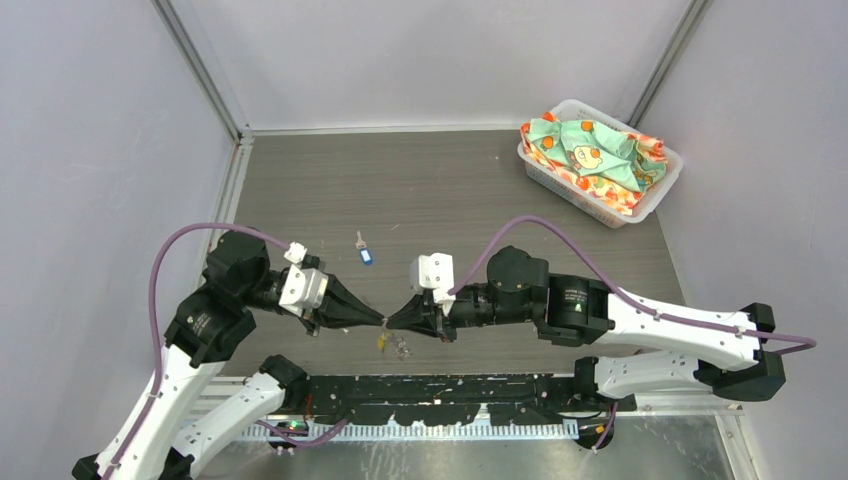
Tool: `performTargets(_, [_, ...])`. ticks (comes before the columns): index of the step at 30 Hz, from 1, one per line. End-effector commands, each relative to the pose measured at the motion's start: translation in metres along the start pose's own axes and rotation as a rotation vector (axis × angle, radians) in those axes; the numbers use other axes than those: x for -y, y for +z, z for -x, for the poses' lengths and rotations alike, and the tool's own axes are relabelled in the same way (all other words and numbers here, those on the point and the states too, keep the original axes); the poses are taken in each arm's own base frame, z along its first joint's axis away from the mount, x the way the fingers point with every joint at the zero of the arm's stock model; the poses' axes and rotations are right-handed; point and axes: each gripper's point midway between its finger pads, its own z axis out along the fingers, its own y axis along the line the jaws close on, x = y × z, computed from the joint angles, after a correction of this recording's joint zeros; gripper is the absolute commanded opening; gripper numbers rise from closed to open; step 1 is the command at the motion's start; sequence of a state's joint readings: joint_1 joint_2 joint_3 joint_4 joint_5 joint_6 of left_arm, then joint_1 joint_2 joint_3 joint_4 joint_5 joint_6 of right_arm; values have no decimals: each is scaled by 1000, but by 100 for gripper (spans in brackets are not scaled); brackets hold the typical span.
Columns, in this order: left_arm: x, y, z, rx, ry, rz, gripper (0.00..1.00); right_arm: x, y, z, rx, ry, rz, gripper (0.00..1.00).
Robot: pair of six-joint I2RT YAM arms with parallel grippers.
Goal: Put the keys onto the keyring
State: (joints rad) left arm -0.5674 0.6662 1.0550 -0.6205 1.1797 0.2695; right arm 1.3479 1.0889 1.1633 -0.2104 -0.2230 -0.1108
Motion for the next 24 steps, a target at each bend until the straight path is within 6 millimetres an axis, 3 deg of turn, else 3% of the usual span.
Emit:
performTargets(1, [-1,0,10,25,50,5,0,0,-10,28,61,-5,-4,1])
performTargets(2, [-2,0,10,23,37,11,2,0,-11,29,60,-3,-7,1])
performTargets(5, [-1,0,5,11,-11,17,29,2,-13,30,57,1,-18,1])
performTargets(8, [4,-1,-3,-3,-40,7,39,2,-13,30,50,3,-17,1])
performTargets(12, [3,-2,-11,-21,-55,28,39,0,-12,29,36,8,-7,1])
performTargets(18, [-1,-2,-19,-40,-78,58,31,0,-11,28,21,11,-3,1])
performTargets(24, [-2,0,-19,-37,-94,38,31,0,-10,29,9,7,2,1])
